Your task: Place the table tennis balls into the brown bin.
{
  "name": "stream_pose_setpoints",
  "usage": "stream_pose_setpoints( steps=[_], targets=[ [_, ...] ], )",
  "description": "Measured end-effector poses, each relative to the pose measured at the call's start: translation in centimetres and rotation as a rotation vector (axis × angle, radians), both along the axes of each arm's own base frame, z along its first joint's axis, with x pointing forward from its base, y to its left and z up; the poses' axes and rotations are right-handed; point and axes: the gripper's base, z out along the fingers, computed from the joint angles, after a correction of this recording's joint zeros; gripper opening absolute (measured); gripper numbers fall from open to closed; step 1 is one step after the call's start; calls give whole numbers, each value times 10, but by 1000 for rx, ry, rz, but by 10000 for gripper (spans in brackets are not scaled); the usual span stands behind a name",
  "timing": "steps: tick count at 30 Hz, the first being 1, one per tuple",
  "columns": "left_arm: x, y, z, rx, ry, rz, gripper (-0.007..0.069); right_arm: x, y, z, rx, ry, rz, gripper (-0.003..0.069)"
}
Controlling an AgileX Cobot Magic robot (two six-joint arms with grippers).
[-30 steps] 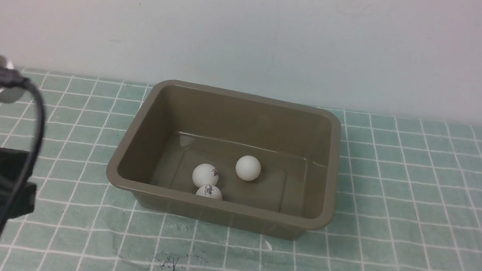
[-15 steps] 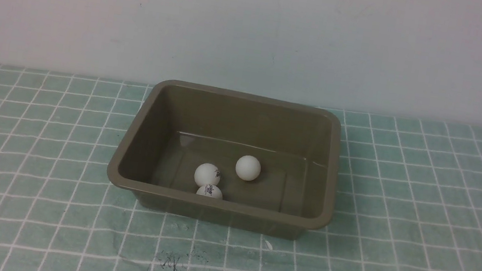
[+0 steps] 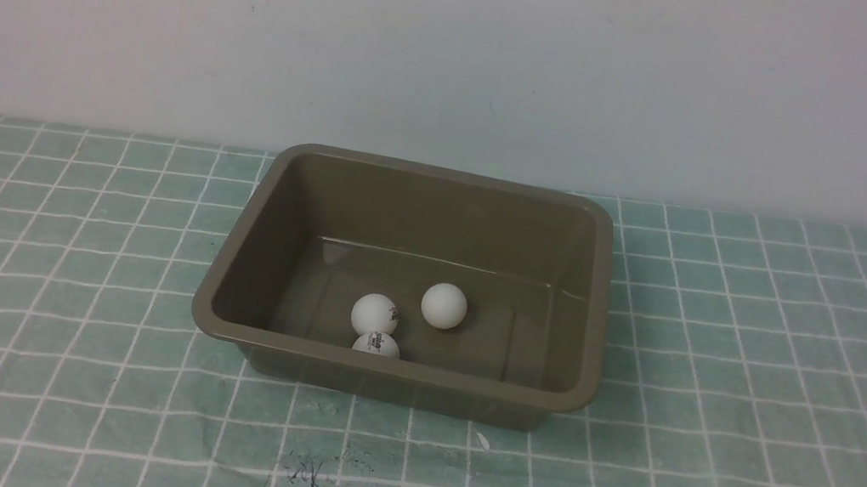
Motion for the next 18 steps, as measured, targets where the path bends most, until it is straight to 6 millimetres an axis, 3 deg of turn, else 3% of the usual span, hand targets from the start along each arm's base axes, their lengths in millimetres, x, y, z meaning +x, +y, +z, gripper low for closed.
stream_pose_setpoints(
  steps=[5,18],
  targets=[
    [-6,7,-62,28,67,105,-4,0,0,0,-1,0,0,-13],
    [-10,8,-67,21,88,127,-4,0,0,0,0,-1,0,-13]
  ],
)
